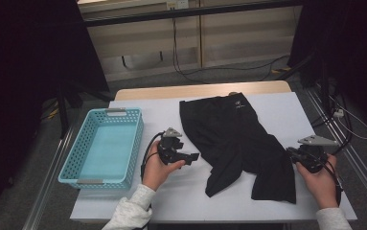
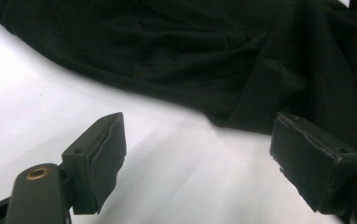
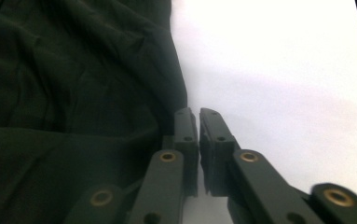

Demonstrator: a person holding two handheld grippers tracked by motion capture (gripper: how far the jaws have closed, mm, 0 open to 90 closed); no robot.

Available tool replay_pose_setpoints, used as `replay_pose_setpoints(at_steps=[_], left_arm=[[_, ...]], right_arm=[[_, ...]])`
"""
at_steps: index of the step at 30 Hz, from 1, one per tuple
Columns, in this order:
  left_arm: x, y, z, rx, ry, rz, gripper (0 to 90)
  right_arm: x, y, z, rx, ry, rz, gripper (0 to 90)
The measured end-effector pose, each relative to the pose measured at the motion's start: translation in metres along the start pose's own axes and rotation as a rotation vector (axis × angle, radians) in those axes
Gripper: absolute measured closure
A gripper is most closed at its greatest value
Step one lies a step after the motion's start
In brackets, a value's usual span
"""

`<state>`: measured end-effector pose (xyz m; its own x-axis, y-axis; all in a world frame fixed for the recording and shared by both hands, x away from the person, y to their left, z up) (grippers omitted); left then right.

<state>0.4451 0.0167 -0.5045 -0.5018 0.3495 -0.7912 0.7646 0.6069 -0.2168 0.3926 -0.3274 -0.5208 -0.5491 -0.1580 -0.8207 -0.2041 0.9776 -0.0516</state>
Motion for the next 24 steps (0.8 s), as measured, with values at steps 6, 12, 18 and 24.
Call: replay_pose_setpoints(at_steps=[6, 12, 18, 24], left_arm=[[0.0, -0.002, 0.001, 0.002, 0.006, 0.006, 18.4], [-0.004, -0.005, -0.001, 0.01, -0.005, 0.006, 18.4], [-0.007, -0.014, -0.001, 0.028, -0.012, 0.014, 18.0], [-0.005, -0.018, -0.004, 0.024, -0.011, 0.021, 18.0]], right_arm=[[-0.009, 0.014, -0.01, -0.036, -0.023, -0.01, 74.3], [-0.004, 0.024, -0.025, -0.041, -0.015, -0.009, 60.6], [0.016, 0.021, -0.041, -0.012, 0.03, -0.011, 57.2], [0.044, 0.031, -0.057, -0.038, 0.097, 0.011, 61.4]])
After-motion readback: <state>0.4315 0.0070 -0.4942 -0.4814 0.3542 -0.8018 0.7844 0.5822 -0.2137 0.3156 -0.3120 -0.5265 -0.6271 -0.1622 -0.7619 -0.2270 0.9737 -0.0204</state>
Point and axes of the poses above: each handheld gripper's, and its own axes: z roughly forward along the jaws, x roughly out of its underside, y roughly to its left, the point moved 10 cm from there along z, roughly forward along the jaws, and after that the axes turned 6 degrees about -y, right-handed, at the moved point
